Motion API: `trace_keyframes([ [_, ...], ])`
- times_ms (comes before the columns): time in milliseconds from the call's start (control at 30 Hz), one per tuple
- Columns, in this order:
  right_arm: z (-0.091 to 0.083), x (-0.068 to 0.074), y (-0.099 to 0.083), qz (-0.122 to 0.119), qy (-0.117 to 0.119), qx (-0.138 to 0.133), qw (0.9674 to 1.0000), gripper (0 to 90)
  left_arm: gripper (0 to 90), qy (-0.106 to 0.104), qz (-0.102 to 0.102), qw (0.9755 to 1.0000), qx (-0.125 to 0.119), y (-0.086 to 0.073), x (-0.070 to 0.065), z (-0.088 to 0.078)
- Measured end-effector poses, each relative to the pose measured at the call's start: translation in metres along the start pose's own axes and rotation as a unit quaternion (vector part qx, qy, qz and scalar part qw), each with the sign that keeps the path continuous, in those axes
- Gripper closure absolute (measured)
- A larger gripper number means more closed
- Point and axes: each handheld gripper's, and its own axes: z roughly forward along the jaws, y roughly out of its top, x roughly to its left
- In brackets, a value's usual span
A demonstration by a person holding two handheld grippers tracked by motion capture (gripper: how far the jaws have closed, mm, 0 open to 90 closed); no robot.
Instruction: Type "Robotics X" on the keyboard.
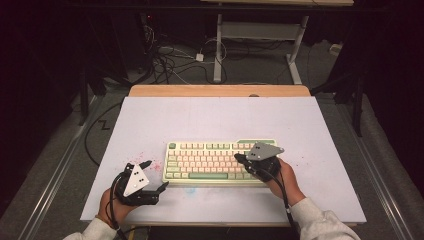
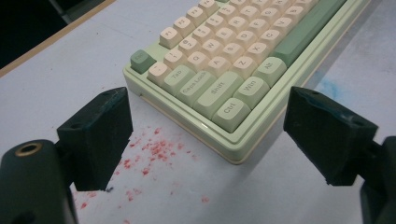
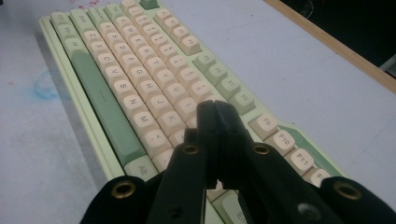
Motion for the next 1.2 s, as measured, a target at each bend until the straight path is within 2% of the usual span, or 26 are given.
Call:
trace_keyframes([
  [167,0.017,0.001,0.007,-0.004,0.001,0.013,0.9999,90.0,15.0,0.0,-0.001,1.0,0.001,-0.001,0.001,0.0],
  [400,0.034,0.004,0.007,-0.005,0.004,0.037,0.9993,90.0,15.0,-0.003,-0.002,1.0,0.005,-0.002,0.001,0.001],
  [667,0.045,0.004,0.01,-0.001,0.005,0.055,0.9985,90.0,15.1,-0.002,0.006,0.9999,0.011,-0.001,0.002,0.004],
  [900,0.05,0.005,0.012,-0.004,0.003,0.066,0.9978,90.0,15.1,-0.004,0.005,0.9999,0.011,-0.001,0.003,0.004],
  [1033,0.055,0.007,0.012,-0.013,-0.001,0.089,0.996,90.0,15.1,-0.008,0.006,0.9999,0.013,-0.001,0.002,0.006],
  [1167,0.055,0.007,0.014,-0.017,0.001,0.093,0.9956,90.0,15.1,-0.008,0.005,0.9999,0.013,-0.001,0.002,0.006],
  [1200,0.053,0.007,0.014,-0.014,0.0,0.086,0.9962,90.0,15.1,-0.008,0.006,0.9998,0.015,-0.001,0.002,0.006],
])
